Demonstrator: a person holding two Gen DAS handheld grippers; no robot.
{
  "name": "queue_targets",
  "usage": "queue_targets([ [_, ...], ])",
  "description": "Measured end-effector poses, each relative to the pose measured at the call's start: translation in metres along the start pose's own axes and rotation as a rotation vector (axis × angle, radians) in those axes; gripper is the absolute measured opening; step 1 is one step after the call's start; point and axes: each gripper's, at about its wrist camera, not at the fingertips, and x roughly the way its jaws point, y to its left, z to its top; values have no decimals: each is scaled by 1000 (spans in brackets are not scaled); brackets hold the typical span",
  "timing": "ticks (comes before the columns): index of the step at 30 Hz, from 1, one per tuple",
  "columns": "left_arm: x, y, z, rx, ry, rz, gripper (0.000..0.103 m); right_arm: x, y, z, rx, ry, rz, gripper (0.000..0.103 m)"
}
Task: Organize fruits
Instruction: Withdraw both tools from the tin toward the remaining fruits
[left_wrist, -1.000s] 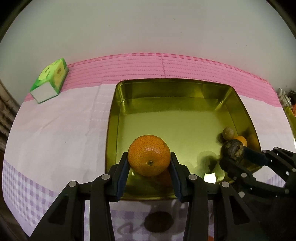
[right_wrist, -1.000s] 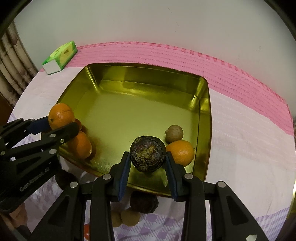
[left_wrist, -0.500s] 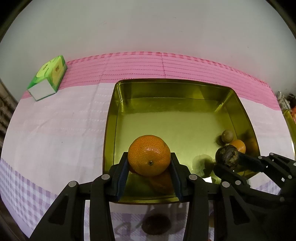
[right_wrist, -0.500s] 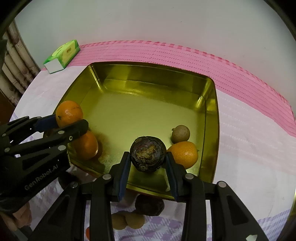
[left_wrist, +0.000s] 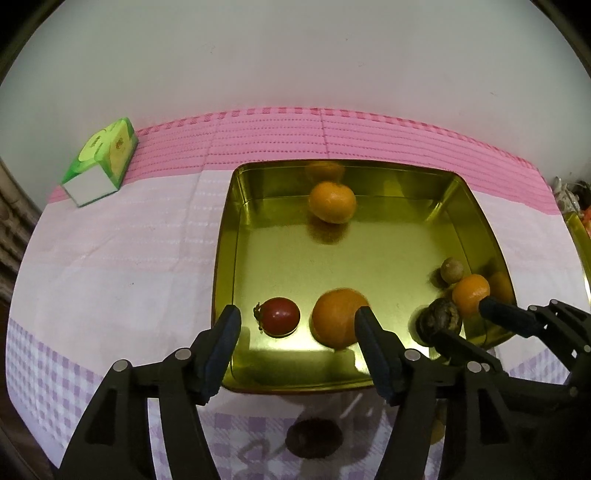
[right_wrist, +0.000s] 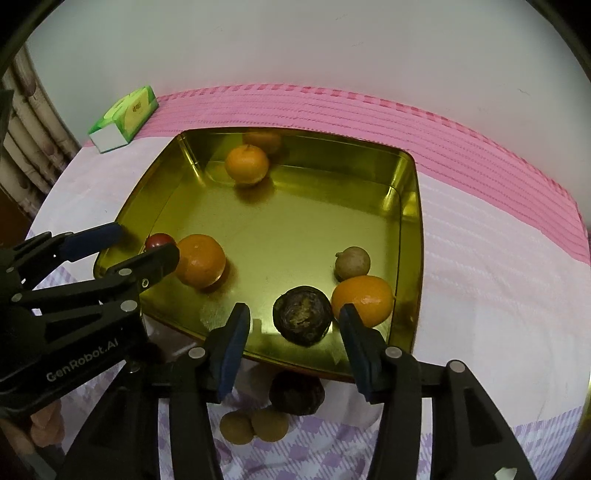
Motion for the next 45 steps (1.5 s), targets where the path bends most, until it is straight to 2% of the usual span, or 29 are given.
queue_targets([
  [12,-29,1,-23,4,-28,32,65,-24,-1,-13,9,-30,-2,49],
  [19,-48,8,-50,13,-42,58,65,-42,0,-41,12,-40,-7,49],
  [25,-54,14,-81,6,-25,71,65,-47,-3,-76,30,-19,-9,49],
  [34,-47,15,-134,-18,42,73,65,-42,1,-123,27,29,-11,49],
  [45,-49,1,-163,2,61,67,65,-38,15,-132,10,43,20,49],
])
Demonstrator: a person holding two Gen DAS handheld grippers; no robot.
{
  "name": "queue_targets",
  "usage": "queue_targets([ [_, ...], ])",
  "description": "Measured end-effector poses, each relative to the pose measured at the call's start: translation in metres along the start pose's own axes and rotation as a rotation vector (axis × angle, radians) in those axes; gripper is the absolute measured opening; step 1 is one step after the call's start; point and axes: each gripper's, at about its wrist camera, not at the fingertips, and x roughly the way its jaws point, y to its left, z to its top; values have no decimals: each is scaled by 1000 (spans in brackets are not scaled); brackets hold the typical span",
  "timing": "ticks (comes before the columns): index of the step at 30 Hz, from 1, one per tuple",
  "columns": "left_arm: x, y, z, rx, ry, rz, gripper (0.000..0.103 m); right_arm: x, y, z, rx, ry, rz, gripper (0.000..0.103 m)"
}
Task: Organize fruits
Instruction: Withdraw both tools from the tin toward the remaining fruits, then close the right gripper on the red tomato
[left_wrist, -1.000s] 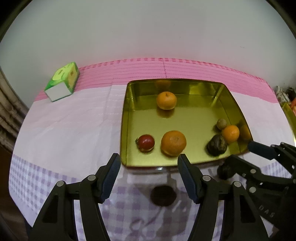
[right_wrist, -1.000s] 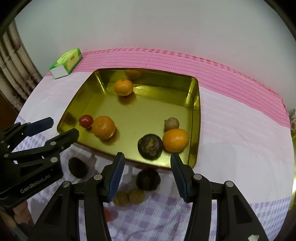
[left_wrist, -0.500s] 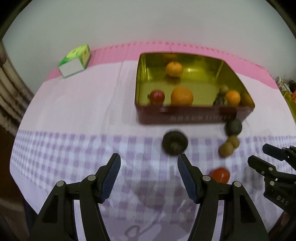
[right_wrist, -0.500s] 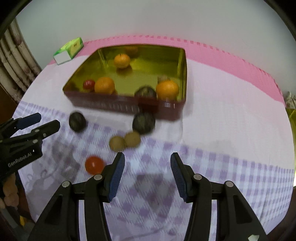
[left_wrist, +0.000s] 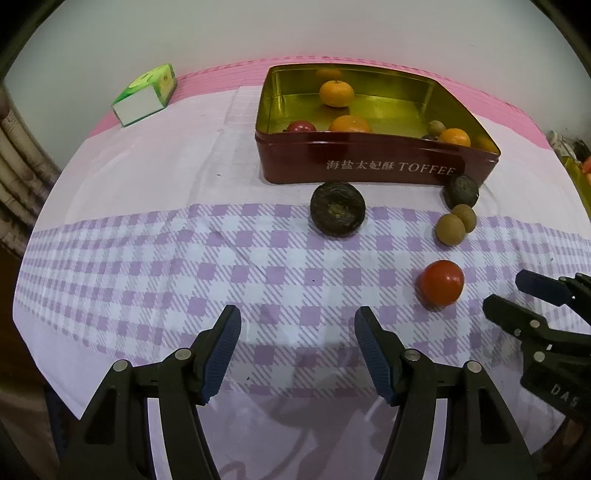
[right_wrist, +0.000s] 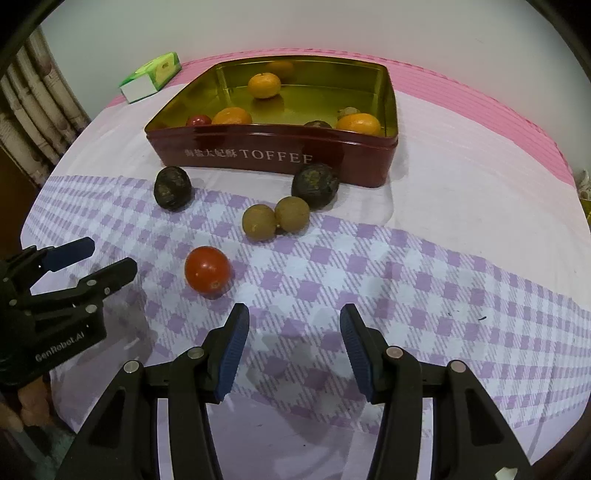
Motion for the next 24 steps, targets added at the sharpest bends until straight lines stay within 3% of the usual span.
queue_targets([
  [12,4,16,2,-54,10,26,65,14,27,0,-49,40,64,47],
  [20,9,19,3,-62,24,22,65,22,44,12,-117,22,31,48],
  [24,12,19,4,-61,30,19,65,25,51,16,-154,15,1,41],
])
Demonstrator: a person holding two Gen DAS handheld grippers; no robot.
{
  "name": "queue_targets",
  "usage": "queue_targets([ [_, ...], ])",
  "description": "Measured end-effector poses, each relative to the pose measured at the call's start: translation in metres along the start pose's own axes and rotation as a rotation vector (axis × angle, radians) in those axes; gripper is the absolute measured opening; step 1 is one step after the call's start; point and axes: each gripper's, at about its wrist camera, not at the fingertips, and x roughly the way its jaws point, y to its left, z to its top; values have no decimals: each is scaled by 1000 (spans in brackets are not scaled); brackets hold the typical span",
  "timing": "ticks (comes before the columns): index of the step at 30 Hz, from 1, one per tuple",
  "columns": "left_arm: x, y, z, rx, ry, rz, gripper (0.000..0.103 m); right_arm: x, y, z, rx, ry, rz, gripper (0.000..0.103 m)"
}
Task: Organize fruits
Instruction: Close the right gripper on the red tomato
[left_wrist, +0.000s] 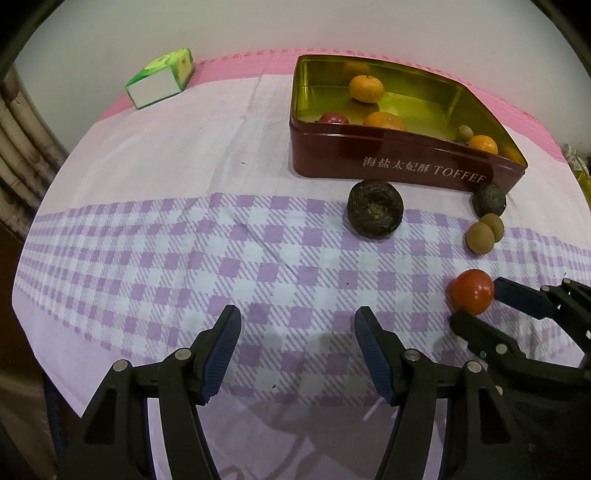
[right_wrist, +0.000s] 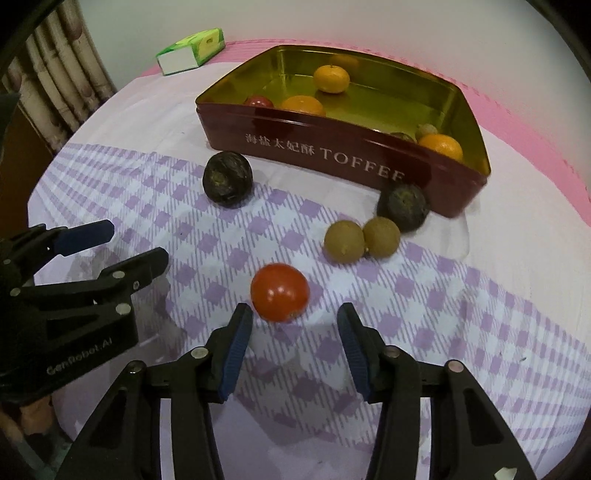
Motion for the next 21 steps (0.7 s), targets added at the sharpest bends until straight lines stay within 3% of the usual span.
queue_targets([
  [6,1,0,0,0,2,-6,65,2,6,3,-23,-5,0,28],
  [21,0,-12,0,24,-4,-12,65,-4,-12,-10,51,3,1,27],
])
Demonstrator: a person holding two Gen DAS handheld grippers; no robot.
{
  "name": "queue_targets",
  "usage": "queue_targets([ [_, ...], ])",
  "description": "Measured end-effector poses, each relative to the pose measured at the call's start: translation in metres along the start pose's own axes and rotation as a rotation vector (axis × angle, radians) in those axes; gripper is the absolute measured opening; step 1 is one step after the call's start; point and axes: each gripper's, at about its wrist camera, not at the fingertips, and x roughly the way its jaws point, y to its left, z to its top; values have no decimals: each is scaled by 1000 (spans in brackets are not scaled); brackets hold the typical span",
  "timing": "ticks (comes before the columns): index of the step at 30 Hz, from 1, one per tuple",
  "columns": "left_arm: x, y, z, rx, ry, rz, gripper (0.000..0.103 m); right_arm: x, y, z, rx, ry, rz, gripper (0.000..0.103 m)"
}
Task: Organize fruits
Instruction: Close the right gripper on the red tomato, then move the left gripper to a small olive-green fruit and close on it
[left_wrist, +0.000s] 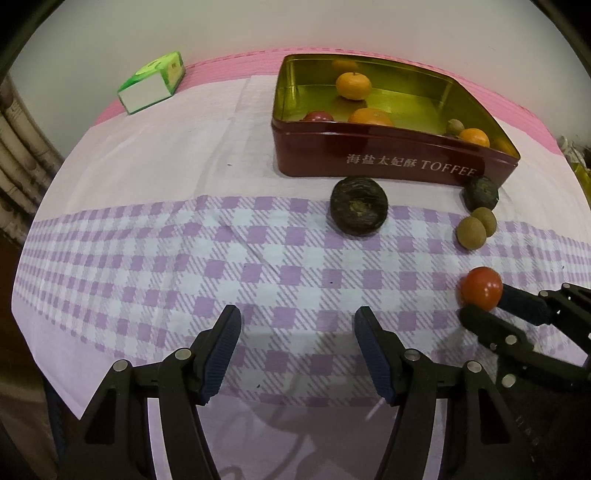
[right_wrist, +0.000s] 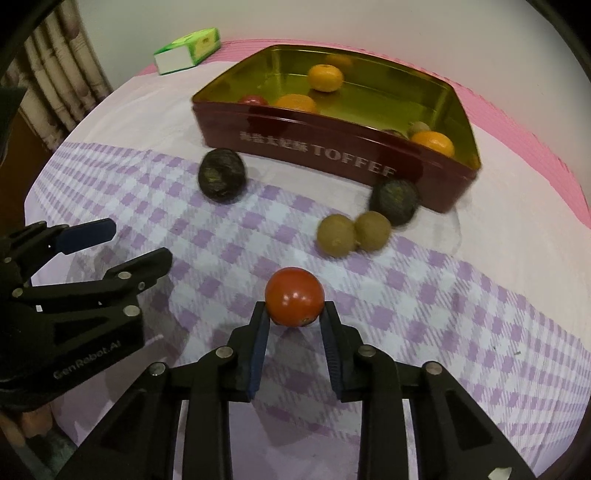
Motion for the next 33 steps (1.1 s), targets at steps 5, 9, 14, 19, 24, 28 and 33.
queue_targets([
  [5,0,-9,3,20,-2,-10,65,-3,-25,-5,59,0,-15,27],
  [9,2,-22,7,46,-4,-31,65,-3,-45,-7,100,-5,-35,27],
  [14,6,-38,13,90,-12,-48,65,-4,-60,-8,130,-7,-52,27],
  [19,10,-54,22,116,-9,-66,65,-5,-75,-9,153,-10,-59,27],
  [24,16,-68,30,128,-6,-88,65,-7,-93,-10,180,-16,-65,27],
  [28,20,-77,36,138,1,-98,65,-8,-104,-12,199,-14,-65,26],
  [33,24,-90,44,146,2,-102,65,-9,-116,-13,211,-17,-63,26],
])
